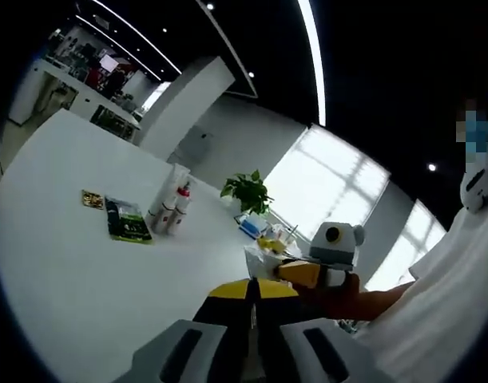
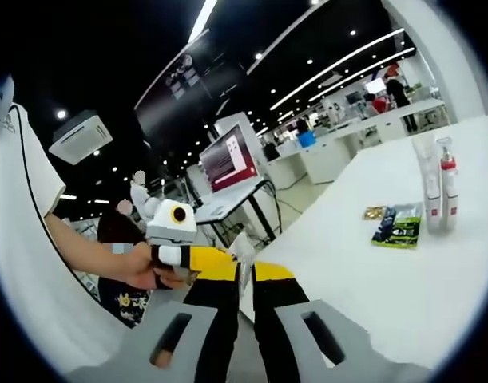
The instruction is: Arrange the skincare products in the storage area until every visible bottle or jar stands upright without overlapping.
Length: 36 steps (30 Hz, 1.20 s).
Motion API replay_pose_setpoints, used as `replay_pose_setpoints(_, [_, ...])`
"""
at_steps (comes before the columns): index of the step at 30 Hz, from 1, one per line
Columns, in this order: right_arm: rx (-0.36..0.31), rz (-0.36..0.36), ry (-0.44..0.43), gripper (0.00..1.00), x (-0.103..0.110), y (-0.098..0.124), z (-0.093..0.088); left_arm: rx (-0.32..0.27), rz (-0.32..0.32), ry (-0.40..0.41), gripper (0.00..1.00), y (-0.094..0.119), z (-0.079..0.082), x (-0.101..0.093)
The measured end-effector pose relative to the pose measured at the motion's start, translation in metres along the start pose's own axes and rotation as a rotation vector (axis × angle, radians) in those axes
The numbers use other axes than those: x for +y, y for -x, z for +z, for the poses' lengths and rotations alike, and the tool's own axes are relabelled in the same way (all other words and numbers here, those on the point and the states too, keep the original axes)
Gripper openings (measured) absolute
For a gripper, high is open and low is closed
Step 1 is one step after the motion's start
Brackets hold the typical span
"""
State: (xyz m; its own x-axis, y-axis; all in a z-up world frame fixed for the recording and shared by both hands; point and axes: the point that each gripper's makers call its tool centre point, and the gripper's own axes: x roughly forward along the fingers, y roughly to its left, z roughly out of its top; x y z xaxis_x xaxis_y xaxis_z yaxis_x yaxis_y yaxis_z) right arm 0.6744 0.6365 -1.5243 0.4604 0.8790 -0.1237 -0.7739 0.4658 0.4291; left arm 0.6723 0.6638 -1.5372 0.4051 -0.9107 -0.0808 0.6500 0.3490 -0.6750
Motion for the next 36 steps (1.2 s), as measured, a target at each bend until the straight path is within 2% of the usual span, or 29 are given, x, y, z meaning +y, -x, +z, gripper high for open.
replay_pose_setpoints(5, [0.011,0.008,0.001,0.20,0.000,-0.005,-0.002,-0.035,-0.014,0.011,0.00,0.001,0.006,-0.002])
replay_pose_setpoints(8, [0.036,0.010,-0.004,0.20,0.001,-0.009,-0.007,-0.060,-0.033,0.004,0.00,0.003,0.011,-0.005])
replay_pose_setpoints(11, [0.054,-0.003,0.009,0.21,0.000,-0.011,-0.011,-0.057,-0.043,0.003,0.00,0.002,0.010,-0.007])
replay_pose_setpoints(15, [0.047,-0.010,0.008,0.20,-0.002,-0.010,-0.009,-0.062,-0.069,-0.002,0.00,0.002,0.011,-0.010])
replay_pose_setpoints(16, [0.044,-0.010,0.007,0.20,-0.003,-0.010,-0.009,-0.063,-0.099,-0.010,0.00,0.003,0.011,-0.014])
replay_pose_setpoints(20, [0.049,-0.001,0.001,0.25,-0.001,-0.013,-0.010,-0.063,-0.124,-0.013,0.00,0.003,0.010,-0.017])
replay_pose_setpoints(25, [0.038,-0.009,0.036,0.14,0.003,-0.007,-0.007,-0.062,-0.125,0.010,0.00,0.003,0.011,-0.015])
replay_pose_setpoints(36, [0.050,-0.027,0.046,0.02,0.000,-0.009,-0.009,-0.025,-0.094,0.032,0.01,0.003,0.004,-0.008])
